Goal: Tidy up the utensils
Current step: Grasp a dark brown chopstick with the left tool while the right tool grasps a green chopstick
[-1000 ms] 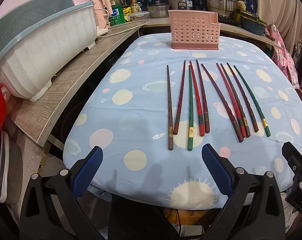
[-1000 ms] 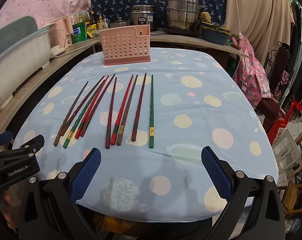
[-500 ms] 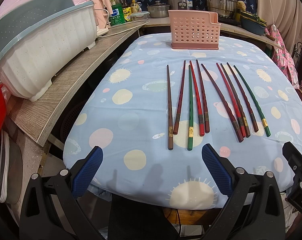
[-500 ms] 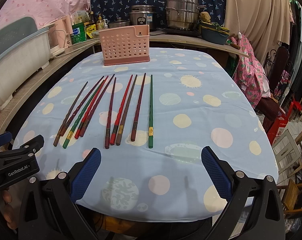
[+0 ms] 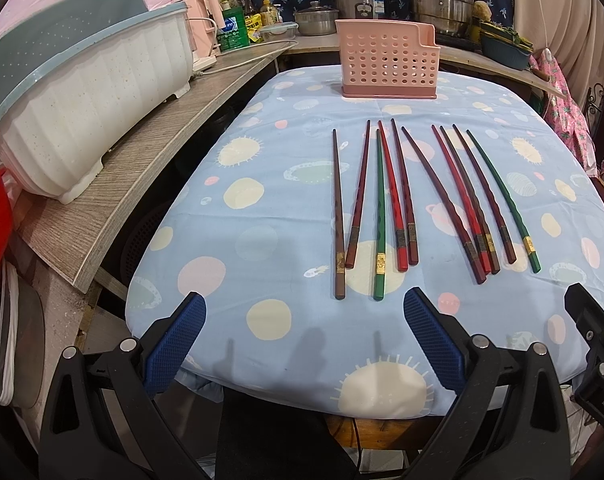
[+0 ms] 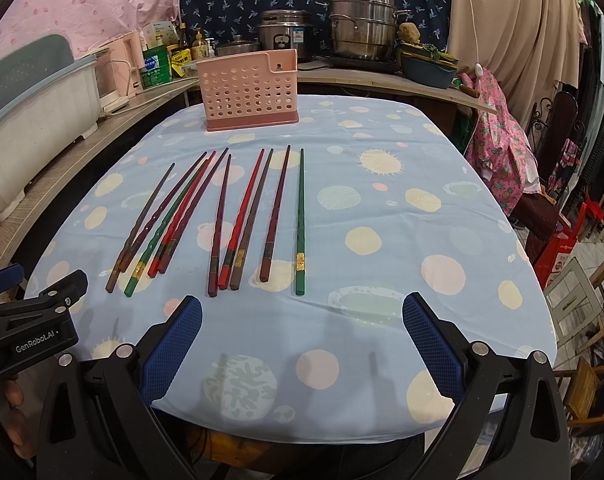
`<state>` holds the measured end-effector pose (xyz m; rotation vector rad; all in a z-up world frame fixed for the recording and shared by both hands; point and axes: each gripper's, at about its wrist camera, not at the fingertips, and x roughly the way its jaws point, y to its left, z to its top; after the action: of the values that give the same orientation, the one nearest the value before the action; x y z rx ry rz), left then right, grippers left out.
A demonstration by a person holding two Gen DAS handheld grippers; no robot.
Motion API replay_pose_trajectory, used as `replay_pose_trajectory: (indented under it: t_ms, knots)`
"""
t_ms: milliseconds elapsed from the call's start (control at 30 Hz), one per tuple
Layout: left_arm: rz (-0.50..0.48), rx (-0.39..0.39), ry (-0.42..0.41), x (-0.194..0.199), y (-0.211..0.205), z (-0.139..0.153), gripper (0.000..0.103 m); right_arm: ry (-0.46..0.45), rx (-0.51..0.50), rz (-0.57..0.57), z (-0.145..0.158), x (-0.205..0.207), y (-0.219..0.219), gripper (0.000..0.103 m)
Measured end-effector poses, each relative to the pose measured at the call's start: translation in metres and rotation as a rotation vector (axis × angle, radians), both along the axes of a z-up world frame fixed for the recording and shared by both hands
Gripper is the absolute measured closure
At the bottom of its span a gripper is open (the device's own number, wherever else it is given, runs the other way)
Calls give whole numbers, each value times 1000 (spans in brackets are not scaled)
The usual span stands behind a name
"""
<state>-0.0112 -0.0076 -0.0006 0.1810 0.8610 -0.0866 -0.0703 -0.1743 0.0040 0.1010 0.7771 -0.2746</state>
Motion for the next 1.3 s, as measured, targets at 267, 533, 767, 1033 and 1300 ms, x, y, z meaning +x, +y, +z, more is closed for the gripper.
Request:
replay_pose_trajectory:
  t_ms: [267, 533, 767, 1033, 1300]
  knots:
    - [34, -25, 54, 12, 9, -14, 8, 13, 11, -11, -7, 1, -5, 7]
    - [40, -38, 74, 34, 13, -28, 13, 36, 19, -19, -14, 12, -13, 7]
    - [37, -29, 123, 49, 13, -50, 26, 42, 20, -13, -19, 21, -17, 7]
    - [77, -43, 123, 64, 28, -51, 33, 46, 22, -16, -24, 41, -27, 7]
    - [64, -65, 128, 74, 24, -50, 49, 84, 86, 0, -39, 63, -37, 45]
